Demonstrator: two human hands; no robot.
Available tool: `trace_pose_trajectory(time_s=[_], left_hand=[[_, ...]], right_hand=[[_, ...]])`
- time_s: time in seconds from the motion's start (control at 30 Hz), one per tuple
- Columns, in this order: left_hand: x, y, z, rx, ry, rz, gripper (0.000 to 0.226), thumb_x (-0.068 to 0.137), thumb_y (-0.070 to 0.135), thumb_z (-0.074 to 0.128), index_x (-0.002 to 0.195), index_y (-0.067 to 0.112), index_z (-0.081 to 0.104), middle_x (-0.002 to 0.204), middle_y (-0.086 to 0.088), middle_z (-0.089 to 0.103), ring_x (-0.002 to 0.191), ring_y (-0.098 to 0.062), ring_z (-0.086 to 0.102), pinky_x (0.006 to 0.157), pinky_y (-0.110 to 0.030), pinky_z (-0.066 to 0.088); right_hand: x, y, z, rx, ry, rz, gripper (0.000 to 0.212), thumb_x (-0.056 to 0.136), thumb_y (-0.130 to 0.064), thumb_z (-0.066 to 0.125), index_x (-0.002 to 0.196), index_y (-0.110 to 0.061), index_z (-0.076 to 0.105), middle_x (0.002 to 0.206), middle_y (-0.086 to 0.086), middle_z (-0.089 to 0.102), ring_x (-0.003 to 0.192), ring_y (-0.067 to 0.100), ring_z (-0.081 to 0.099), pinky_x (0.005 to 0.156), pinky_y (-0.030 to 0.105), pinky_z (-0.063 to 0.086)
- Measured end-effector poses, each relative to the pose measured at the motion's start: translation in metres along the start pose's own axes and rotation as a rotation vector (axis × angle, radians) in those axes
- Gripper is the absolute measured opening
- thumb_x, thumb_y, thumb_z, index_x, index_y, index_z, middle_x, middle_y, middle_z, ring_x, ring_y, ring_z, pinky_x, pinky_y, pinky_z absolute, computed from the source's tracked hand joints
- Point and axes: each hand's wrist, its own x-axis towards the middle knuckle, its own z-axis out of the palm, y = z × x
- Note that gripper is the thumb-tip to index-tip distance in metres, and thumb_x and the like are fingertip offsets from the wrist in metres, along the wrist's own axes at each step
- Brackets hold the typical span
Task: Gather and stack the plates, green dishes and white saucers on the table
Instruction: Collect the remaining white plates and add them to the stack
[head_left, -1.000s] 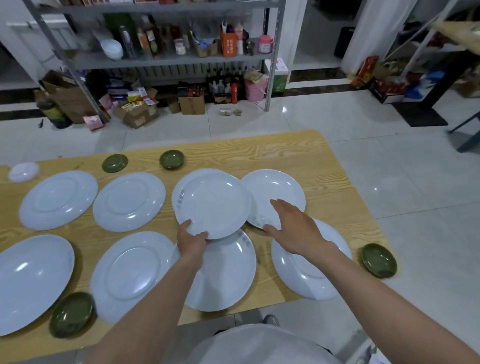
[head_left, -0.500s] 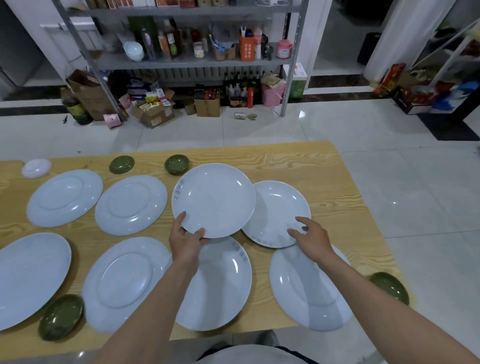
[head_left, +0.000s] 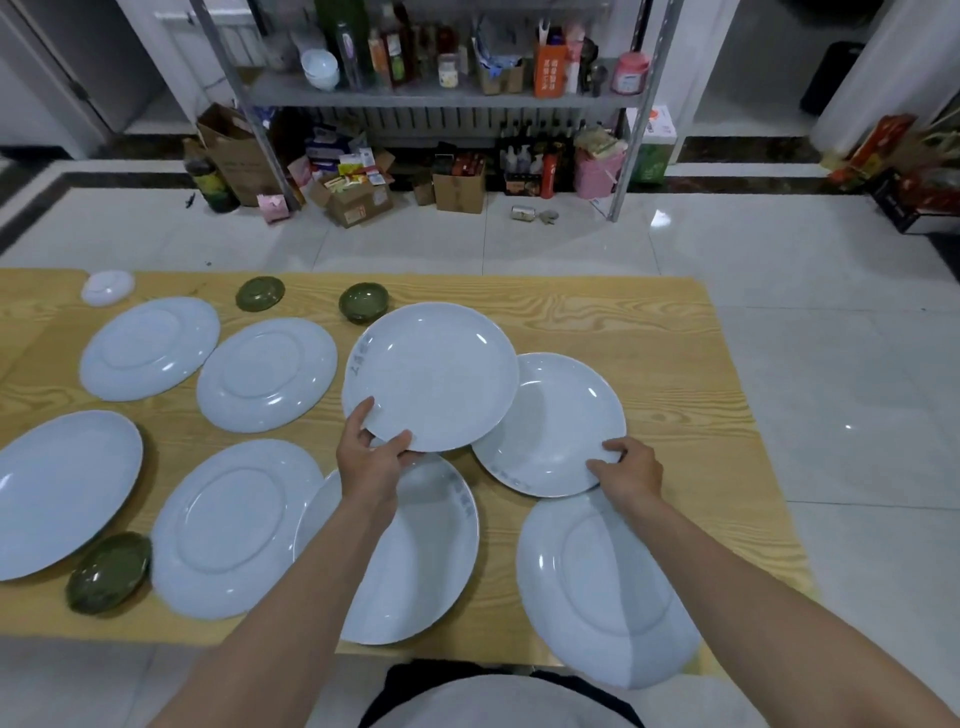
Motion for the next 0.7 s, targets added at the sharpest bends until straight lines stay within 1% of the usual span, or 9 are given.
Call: trace_pose_trajectory(time_s=[0.07,0.1,0.17,0.2,0.3,0.4,0.57,0.63,0.7], left_hand=[[-0.002,0.001,0.002,-0.017,0.003,0.009,0.066,0.083,-0.014,0.066,0.131,0.029,0.053,0.129,-0.004,0.057,0.107,-0.022,0.064,0.064,-0.029,0.06],[-0.004,0.001,0.002,-0.025,0.005,0.015,0.067,0.083,-0.014,0.066,0.133,0.028,0.052,0.129,-0.005,0.057,0.107,-0.022,0.064,0.065,-0.029,0.06],[-0.009,0.002,0.001,-0.043,0.001,0.031,0.068,0.084,-0.014,0.065,0.136,0.027,0.05,0.13,-0.006,0.057,0.108,-0.023,0.064,0.066,-0.029,0.06],[-0.011,0.003,0.001,-0.052,-0.002,0.039,0.068,0.084,-0.014,0.065,0.137,0.026,0.049,0.131,-0.006,0.057,0.108,-0.024,0.064,0.066,-0.03,0.06],[-0.018,0.011,-0.001,-0.074,-0.009,0.06,0.07,0.084,-0.016,0.063,0.138,0.026,0.048,0.132,-0.006,0.056,0.112,-0.025,0.063,0.066,-0.03,0.06],[-0.025,0.02,-0.002,-0.09,-0.016,0.064,0.071,0.084,-0.017,0.062,0.14,0.024,0.046,0.137,-0.009,0.053,0.116,-0.027,0.061,0.066,-0.03,0.06],[-0.039,0.035,-0.008,-0.093,-0.001,0.06,0.07,0.086,-0.015,0.062,0.142,0.023,0.045,0.139,-0.013,0.052,0.118,-0.028,0.06,0.069,-0.031,0.061],[-0.045,0.041,-0.011,-0.09,0.002,0.064,0.071,0.086,-0.015,0.062,0.143,0.023,0.044,0.138,-0.012,0.052,0.118,-0.027,0.06,0.07,-0.032,0.061],[-0.051,0.047,-0.014,-0.095,0.0,0.069,0.074,0.087,-0.015,0.062,0.146,0.025,0.04,0.138,-0.01,0.053,0.118,-0.027,0.06,0.069,-0.032,0.061]], right_hand=[[0.007,0.001,0.002,0.101,0.03,0.042,0.03,0.083,-0.002,0.07,0.112,-0.01,0.067,0.111,0.01,0.062,0.093,0.026,0.059,0.077,0.03,0.049],[0.009,0.001,0.003,0.161,0.04,0.059,0.029,0.084,0.0,0.067,0.111,-0.011,0.068,0.106,0.009,0.062,0.087,0.027,0.06,0.071,0.033,0.054],[0.009,0.002,0.005,0.272,0.06,0.081,0.028,0.088,0.001,0.06,0.109,-0.016,0.066,0.1,0.002,0.06,0.081,0.028,0.063,0.053,0.029,0.057],[0.008,0.002,0.006,0.301,0.075,0.079,0.029,0.09,0.0,0.057,0.107,-0.021,0.065,0.101,0.0,0.06,0.081,0.026,0.063,0.052,0.029,0.056],[0.003,-0.001,0.007,0.279,0.109,0.025,0.033,0.092,-0.004,0.053,0.108,-0.031,0.063,0.112,-0.001,0.06,0.086,0.019,0.059,0.079,0.033,0.052],[-0.004,-0.008,0.007,0.35,0.09,0.006,0.041,0.092,-0.001,0.049,0.12,-0.027,0.064,0.118,0.002,0.06,0.094,0.021,0.059,0.094,0.04,0.052],[-0.02,-0.013,0.007,0.536,0.028,0.001,0.05,0.092,0.003,0.051,0.136,-0.02,0.057,0.125,0.01,0.063,0.103,0.023,0.062,0.095,0.041,0.053],[-0.028,-0.018,0.006,0.638,-0.004,0.016,0.059,0.092,0.007,0.051,0.145,-0.02,0.048,0.126,0.011,0.063,0.107,0.027,0.064,0.095,0.047,0.054],[-0.039,-0.024,0.005,0.732,-0.043,0.032,0.073,0.091,0.01,0.051,0.153,-0.024,0.035,0.123,0.009,0.064,0.101,0.024,0.065,0.087,0.05,0.057]])
